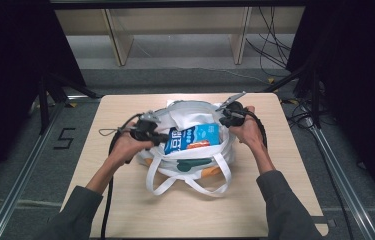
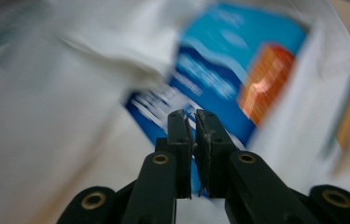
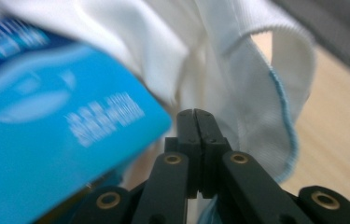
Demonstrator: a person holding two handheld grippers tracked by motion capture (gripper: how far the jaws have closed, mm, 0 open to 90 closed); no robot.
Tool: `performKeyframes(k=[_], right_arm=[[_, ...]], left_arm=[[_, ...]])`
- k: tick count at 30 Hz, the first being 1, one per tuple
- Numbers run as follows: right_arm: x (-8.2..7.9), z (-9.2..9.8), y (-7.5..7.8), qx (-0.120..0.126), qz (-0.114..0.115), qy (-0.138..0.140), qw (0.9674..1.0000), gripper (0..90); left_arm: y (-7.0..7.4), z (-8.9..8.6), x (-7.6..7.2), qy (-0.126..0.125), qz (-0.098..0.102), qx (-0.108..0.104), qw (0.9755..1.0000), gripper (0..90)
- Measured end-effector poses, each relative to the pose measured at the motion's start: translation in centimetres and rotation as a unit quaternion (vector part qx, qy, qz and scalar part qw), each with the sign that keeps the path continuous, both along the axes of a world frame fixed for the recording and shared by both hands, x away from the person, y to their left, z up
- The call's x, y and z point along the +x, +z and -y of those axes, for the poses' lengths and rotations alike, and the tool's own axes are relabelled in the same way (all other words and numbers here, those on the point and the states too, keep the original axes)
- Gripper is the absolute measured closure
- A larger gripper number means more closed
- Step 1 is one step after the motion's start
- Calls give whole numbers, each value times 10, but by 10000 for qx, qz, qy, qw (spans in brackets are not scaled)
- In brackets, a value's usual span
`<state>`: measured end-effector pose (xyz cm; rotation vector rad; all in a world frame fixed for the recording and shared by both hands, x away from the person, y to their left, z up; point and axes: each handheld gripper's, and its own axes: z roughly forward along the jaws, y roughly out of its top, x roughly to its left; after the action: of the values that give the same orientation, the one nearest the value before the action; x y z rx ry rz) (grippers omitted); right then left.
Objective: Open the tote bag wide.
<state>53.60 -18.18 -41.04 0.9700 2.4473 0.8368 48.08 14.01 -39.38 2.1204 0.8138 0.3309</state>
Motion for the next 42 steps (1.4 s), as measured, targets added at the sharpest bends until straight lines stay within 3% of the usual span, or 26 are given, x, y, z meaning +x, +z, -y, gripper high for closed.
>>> performKeyframes(k=[1, 3, 4, 5, 6, 7, 9, 10, 13, 14, 17, 19, 20, 21, 22, 23, 24, 27, 29, 31, 35, 37, 38, 40, 41, 42], right_arm=[[-2, -1, 4, 154, 162, -10, 9997, 900], [-4, 1, 13, 212, 367, 24, 9991, 900], [-3, 4, 17, 234, 386, -7, 9990, 900], [-2, 6, 16, 176, 387, -200, 9989, 900], [0, 8, 14, 99, 376, -286, 9988, 900], [5, 13, 6, 45, 361, -337, 9988, 900], [9, 18, -5, 58, 141, -384, 9991, 900], [10, 19, -15, 216, 36, -482, 9986, 900], [14, 22, -33, 29, -153, -516, 9985, 900], [15, 23, -41, 37, -300, -581, 9979, 900], [16, 24, -60, 149, -326, -533, 9979, 900], [13, 20, -60, -48, -572, -542, 9969, 900], [13, 20, -60, -103, -421, -471, 9979, 900], [10, 20, -53, -112, -405, -553, 9976, 900], [10, 22, -50, -97, -175, -477, 9987, 900], [5, 23, -39, 24, -253, -570, 9981, 900], [2, 23, -29, 56, -59, -552, 9984, 900], [-13, 19, 2, 298, 190, -219, 9991, 900], [-25, 8, 12, 528, 240, 91, 9983, 900], [-37, -7, 12, 503, 98, 467, 9976, 900], [-51, -22, 0, -116, -280, 846, 9960, 900], [-64, -25, -5, -160, -253, 736, 9968, 900], [-68, -24, -5, -183, -261, 826, 9961, 900], [-80, -21, -7, -293, -508, 1135, 9918, 900], [-89, -20, -11, -370, -755, 1359, 9872, 900], [-96, -20, -17, -462, -844, 1374, 9858, 900]], left_arm=[[4, -3, 5, 186, 87, -140, 9997, 839], [11, -10, 18, 458, 289, -287, 9981, 834], [11, -13, 26, 678, 369, -54, 9970, 838], [9, -16, 31, 746, 368, 279, 9961, 838], [1, -19, 39, 982, 354, 405, 9937, 845], [-5, -25, 45, 973, 95, 470, 9941, 852], [-24, -30, 52, 1205, -55, 490, 9915, 870], [-33, -32, 55, 1217, -179, 513, 9911, 879], [-51, -39, 62, 1323, -428, 351, 9897, 892], [-54, -41, 62, 1356, -417, 349, 9893, 893], [-61, -42, 65, 1448, -518, 309, 9876, 894], [-59, -39, 63, 1462, -491, 423, 9871, 894], [-54, -39, 61, 1453, -458, 487, 9871, 894], [-52, -39, 59, 1453, -432, 402, 9876, 887], [-47, -40, 57, 1392, -419, 325, 9888, 862], [-43, -40, 54, 1340, -324, 274, 9901, 845], [-38, -40, 51, 1290, -297, 291, 9908, 834], [-30, -34, 43, 1107, -256, 184, 9934, 830], [-29, -26, 38, 938, -305, 115, 9951, 824], [-29, -18, 35, 780, -336, 145, 9963, 823], [-32, -11, 31, 594, -388, 282, 9971, 819], [-34, -12, 30, 590, -424, 317, 9969, 822], [-35, -13, 30, 608, -425, 362, 9966, 823], [-37, -16, 31, 694, -481, 389, 9957, 828], [-38, -18, 32, 643, -514, 407, 9958, 835], [-39, -18, 31, 692, -478, 351, 9958, 848]])
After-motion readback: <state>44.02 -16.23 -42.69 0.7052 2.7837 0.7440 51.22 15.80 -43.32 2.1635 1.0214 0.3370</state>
